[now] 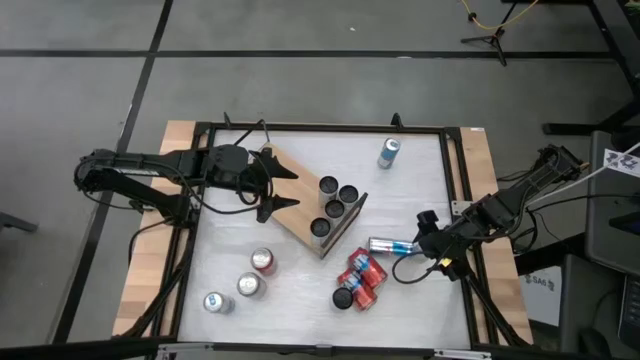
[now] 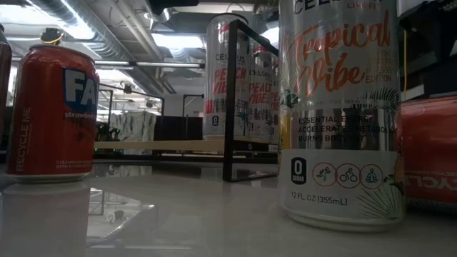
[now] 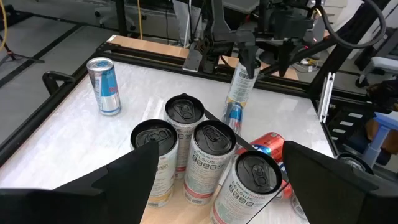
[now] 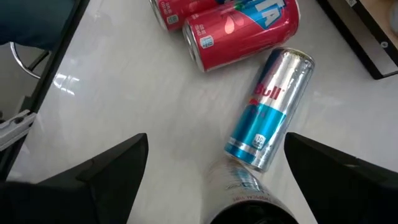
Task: Place canned beverage on shelf
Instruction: Put the top white-yellow soda can on the shelf aligned with the other white-yellow soda can
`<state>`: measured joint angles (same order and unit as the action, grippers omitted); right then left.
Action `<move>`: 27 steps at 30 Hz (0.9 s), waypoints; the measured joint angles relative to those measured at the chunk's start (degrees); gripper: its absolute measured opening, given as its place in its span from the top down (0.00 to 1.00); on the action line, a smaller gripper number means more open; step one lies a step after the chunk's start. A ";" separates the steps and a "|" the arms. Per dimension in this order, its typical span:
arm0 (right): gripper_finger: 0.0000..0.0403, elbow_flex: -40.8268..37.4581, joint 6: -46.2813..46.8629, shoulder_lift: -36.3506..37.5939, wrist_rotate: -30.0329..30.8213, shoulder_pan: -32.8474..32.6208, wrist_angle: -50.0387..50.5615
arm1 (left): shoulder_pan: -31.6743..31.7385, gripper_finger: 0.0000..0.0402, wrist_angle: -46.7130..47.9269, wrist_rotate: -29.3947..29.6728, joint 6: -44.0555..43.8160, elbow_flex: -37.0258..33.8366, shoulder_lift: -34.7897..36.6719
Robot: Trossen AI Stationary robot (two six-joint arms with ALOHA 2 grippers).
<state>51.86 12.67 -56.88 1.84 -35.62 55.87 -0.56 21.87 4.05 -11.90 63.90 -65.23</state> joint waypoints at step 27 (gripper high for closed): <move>0.07 0.00 -20.51 -4.86 1.46 0.00 13.56 | 0.00 0.17 0.00 -0.02 0.00 0.00 0.00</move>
<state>51.86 -7.84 -61.74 3.31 -35.62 69.43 -0.56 21.87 4.03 -11.90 63.90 -65.23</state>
